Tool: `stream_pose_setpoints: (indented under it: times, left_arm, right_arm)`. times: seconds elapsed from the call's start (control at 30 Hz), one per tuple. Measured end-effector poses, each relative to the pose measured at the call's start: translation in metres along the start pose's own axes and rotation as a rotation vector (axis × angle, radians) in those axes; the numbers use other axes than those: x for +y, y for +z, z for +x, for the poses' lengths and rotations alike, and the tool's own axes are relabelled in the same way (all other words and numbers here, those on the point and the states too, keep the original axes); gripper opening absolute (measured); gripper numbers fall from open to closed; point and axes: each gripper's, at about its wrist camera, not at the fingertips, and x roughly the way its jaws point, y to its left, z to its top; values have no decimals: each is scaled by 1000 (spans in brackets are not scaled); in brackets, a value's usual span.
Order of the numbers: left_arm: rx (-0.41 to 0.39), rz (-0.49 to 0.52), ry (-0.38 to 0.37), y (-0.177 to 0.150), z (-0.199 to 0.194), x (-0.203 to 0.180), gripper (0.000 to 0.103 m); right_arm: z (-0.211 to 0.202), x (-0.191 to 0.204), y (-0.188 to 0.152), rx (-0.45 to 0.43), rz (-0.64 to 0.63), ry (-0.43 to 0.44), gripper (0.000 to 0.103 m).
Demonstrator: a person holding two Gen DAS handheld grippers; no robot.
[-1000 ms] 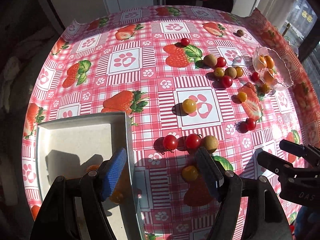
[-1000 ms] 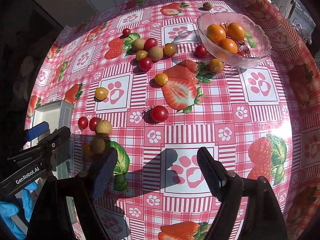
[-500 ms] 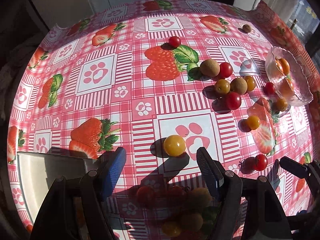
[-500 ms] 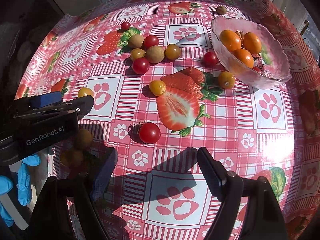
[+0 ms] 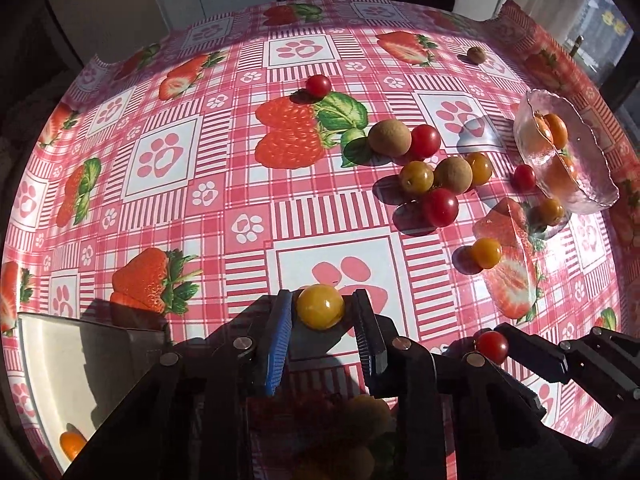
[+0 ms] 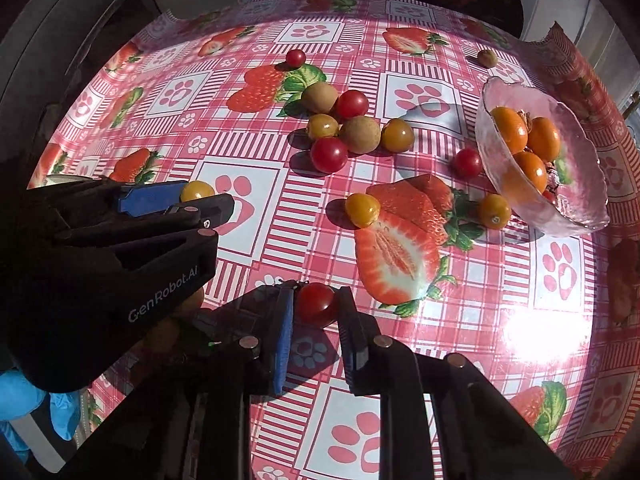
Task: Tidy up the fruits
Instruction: 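Grasp a yellow cherry tomato with the left tool while the right grasps a red one, then carry both cherry tomatoes over the white tray and open both tools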
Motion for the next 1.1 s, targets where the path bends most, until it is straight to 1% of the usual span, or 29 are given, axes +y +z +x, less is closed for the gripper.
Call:
stream_pose_setpoints:
  times: [0.07,0.13,0.27,0.43,0.6,0.87,1.1]
  left_arm:
    - [1,0,-8,0,0,0,24]
    - [6,-19,-37,-2,-3,3,24]
    - [-11,-30,-55,-5,-15,9,24]
    - [-36,-19,-61,-11,-37,13,24]
    - [-44,-32,-70,-25,-54,19,24]
    - [-41,-65,-59,-56,-78,39,24]
    - [-34,-120,-26,-84,-96,70,24]
  right_arm:
    - [-3,-7,-2,3,43,34,24]
    - [-7,-15,-5,1,79,60,24]
    - [-17,-25,-12,1,127,88,24]
    - [-25,-31,-22,14,163,116,24]
    - [-32,-30,-29,24,179,138,24]
    - [-43,-10,-33,37,160,166,24]
    - [-48,26,-33,48,106,198,24]
